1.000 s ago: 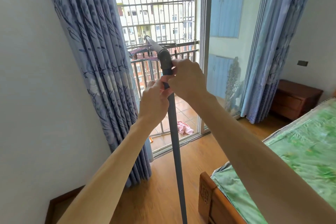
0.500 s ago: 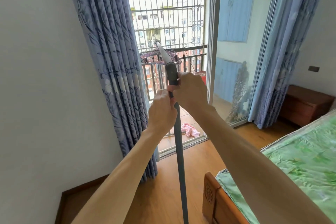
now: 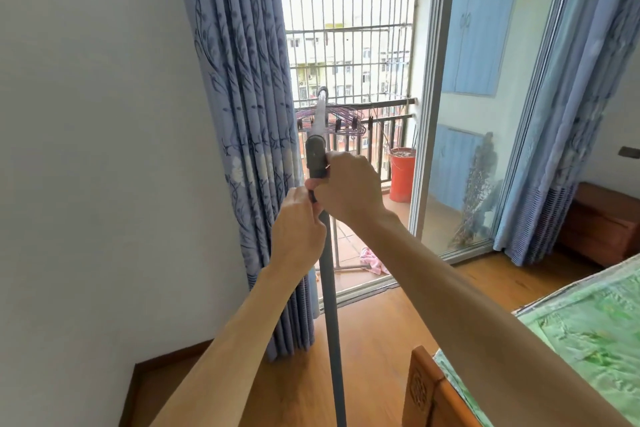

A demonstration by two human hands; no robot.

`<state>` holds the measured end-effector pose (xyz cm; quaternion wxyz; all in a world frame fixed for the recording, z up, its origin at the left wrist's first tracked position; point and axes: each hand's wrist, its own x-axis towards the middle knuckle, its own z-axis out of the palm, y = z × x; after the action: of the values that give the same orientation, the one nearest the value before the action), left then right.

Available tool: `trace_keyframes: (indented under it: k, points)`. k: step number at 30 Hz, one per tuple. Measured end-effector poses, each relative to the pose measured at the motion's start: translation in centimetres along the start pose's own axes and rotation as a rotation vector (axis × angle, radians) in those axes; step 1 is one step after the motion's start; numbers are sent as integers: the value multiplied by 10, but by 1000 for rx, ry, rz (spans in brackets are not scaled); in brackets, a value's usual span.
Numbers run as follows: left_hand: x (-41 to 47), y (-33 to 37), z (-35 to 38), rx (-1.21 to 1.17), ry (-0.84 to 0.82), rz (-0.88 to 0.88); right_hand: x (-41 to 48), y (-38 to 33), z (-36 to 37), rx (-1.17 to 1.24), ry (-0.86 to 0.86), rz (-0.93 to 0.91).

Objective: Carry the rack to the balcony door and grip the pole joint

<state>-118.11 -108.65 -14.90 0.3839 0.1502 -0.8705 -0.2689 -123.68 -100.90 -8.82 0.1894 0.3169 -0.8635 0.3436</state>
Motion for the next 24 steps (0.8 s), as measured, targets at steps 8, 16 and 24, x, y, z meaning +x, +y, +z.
trace_keyframes:
  k: [8,16,24]
  points:
    - [23,-27,-30,-18,-37,23,14,-30,21,14,55,19]
    - [20,-48,-21,-46,-40,77,7,-28,35,-19,60,42]
    - [43,-75,-31,-39,-68,60,21,-48,60,21,80,66]
